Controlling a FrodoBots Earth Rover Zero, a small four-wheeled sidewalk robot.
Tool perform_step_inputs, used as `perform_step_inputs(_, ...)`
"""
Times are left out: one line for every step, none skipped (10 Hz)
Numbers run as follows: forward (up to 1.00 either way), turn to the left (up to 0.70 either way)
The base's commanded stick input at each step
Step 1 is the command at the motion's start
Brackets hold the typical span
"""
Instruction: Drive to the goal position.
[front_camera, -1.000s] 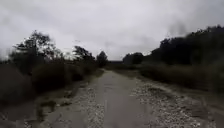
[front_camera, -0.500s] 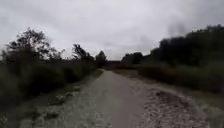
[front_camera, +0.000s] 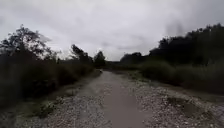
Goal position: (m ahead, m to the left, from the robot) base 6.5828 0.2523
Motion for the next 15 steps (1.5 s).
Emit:
perform_step_inputs(0.7,0.0)
perform_step_inputs(0.7,0.0)
perform_step_inputs(0.7,0.0)
perform_step_inputs(0.7,0.0)
perform_step_inputs(0.7,0.0)
perform_step_inputs(0.7,0.0)
perform_step_inputs(0.7,0.0)
perform_step_inputs(0.7,0.0)
perform_step_inputs(0.7,0.0)
perform_step_inputs(0.7,0.0)
perform_step_inputs(0.7,0.0)
perform_step_inputs(0.7,0.0)
perform_step_inputs(0.7,0.0)
perform_step_inputs(0.7,0.08)
perform_step_inputs(0.7,0.27)
